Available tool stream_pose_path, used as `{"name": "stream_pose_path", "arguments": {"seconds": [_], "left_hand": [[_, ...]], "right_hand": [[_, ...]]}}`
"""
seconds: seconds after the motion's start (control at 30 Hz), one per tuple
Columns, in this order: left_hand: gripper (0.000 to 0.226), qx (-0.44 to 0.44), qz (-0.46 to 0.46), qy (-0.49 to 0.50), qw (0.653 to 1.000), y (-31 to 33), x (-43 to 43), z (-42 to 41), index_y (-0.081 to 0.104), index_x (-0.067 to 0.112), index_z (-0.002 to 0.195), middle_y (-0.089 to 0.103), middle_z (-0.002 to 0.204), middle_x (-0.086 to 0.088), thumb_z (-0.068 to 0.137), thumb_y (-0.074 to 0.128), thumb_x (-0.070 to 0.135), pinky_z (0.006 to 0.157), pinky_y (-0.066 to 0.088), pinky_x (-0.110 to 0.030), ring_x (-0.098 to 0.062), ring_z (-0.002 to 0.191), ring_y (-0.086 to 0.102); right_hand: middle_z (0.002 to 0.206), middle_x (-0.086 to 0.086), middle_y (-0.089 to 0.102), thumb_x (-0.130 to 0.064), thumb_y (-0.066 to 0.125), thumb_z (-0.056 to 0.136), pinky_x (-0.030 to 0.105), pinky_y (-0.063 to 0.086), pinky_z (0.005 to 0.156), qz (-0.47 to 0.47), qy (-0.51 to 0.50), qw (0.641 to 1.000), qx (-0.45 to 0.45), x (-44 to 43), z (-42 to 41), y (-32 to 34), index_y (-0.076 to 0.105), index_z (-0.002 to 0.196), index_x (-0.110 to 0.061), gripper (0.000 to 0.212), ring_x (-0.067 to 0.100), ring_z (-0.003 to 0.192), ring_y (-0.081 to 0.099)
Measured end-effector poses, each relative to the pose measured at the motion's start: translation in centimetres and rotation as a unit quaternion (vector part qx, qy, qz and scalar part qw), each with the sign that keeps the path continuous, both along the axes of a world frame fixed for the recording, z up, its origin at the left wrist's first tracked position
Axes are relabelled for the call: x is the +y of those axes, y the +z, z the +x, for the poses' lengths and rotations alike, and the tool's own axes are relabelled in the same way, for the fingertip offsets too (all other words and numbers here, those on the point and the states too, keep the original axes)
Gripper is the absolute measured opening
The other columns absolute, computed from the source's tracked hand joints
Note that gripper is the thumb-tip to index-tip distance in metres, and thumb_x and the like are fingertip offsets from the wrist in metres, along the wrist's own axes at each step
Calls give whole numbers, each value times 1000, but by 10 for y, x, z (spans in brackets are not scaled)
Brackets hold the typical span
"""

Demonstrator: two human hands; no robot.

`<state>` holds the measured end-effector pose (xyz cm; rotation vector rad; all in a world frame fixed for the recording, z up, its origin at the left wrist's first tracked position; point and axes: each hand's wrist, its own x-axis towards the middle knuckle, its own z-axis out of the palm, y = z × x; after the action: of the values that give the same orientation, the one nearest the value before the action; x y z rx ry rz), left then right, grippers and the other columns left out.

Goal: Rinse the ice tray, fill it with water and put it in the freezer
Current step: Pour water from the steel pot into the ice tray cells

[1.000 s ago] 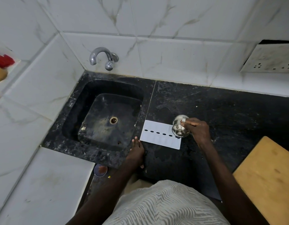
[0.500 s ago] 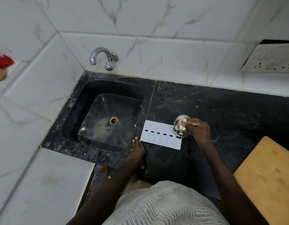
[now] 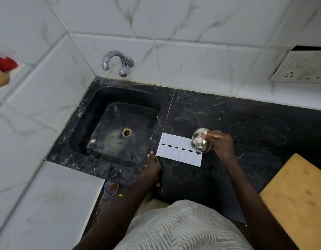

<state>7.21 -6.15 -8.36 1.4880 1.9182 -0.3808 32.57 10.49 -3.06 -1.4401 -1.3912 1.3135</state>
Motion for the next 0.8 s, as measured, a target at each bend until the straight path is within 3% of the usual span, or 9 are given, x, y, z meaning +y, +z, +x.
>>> {"name": "stream_pose_path", "arguments": {"seconds": [0.13,0.3,0.5,0.8], "left_hand": [[146,6,0,-3,1000,-4,-1,-1,-14,-8,157,-26,165,-27,65,96,16,125,24,-55,-44,156,-16],[146,2,-2,2,1000,-7,0,-2,-14,-9,156,-27,164,-27,63,96,14,126,22,-55,-45,155,-16],[144,0,-2,3,1000,-6,0,-1,-13,-9,157,-26,164,-27,65,96,13,125,22,-57,-44,155,-17],[142,1,1,5,1000,-6,1,0,-12,-9,157,-26,165,-26,66,95,11,125,24,-56,-43,156,-16]], "right_hand": [[93,-1,78,-4,88,75,36,60,82,-1,2,1000,13,-1,-10,2,82,92,-16,22,22,88,75],[92,1,76,1,85,76,28,57,78,21,25,999,2,-3,-23,6,81,94,-11,22,9,81,71],[93,3,76,3,83,77,20,56,74,33,37,999,5,-4,-29,8,81,96,-10,23,8,81,71],[93,1,76,2,84,77,21,57,74,28,31,999,8,-1,-30,8,80,95,-15,25,9,83,71]]}}
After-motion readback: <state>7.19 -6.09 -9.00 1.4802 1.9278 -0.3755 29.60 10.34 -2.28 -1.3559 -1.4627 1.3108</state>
